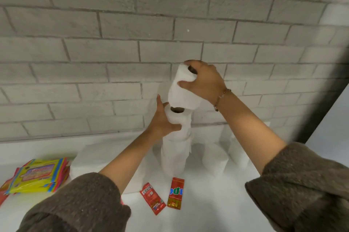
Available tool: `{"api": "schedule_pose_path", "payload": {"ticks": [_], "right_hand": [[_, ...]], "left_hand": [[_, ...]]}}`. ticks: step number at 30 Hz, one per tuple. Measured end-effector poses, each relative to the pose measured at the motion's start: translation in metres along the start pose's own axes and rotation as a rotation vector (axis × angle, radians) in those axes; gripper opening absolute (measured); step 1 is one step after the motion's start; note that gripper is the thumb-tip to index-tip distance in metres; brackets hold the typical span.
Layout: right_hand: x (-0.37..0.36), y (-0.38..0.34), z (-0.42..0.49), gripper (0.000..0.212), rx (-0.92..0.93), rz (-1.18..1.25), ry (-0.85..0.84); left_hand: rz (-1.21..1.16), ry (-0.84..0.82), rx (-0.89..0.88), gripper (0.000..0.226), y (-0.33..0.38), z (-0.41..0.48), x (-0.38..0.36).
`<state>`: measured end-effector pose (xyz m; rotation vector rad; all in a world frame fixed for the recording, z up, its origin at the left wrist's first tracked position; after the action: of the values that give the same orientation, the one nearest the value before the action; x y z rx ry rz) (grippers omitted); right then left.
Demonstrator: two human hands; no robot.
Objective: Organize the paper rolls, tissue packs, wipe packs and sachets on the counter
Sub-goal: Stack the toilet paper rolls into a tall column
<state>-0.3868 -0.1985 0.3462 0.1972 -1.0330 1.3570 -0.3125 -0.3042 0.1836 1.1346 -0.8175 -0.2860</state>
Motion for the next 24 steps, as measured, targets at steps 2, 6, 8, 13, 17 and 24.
{"api": "schedule_pose_path", "payload": {"ticks": [2,6,8,13,17,24], "right_hand": [[-0.028,-0.002,0.003,0.069,-0.005,-0.067,-0.123],[-0.057,0.003,-0.003,0.074,-0.019,-0.188,-0.240],[-0.055,0.001,-0.002,0.078,-0.011,-0.200,-0.230],[-0.047,-0.004,-0.006,0.091,-0.006,-0.271,-0.213],[-0.032,-0.018,-0.024,0.082,0.034,-0.293,-0.131],[-0.025,-0.066,-0.091,0.047,0.210,-0.143,0.017]], "left_hand": [[-0.027,-0.016,0.027,0.139,-0.002,-0.001,0.001],[-0.018,-0.024,0.064,0.144,-0.013,-0.010,0.004],[-0.014,-0.012,0.061,0.144,-0.019,-0.016,0.009],[-0.027,0.027,0.047,0.140,-0.025,-0.031,0.030],[-0.024,0.044,0.028,0.123,-0.023,-0.056,0.057],[0.083,0.064,-0.026,0.037,-0.036,-0.133,0.117]]}}
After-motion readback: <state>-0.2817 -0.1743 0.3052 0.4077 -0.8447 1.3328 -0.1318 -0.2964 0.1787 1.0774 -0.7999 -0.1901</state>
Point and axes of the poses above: each hand's wrist, its own z-axis towards the middle knuckle, its own x-axis out of the back of the hand, y = z × x, the point moved 8 cm from there along z, towards the middle knuckle, and after that the axes turned 5 degrees about y, right-handed, at the moved point
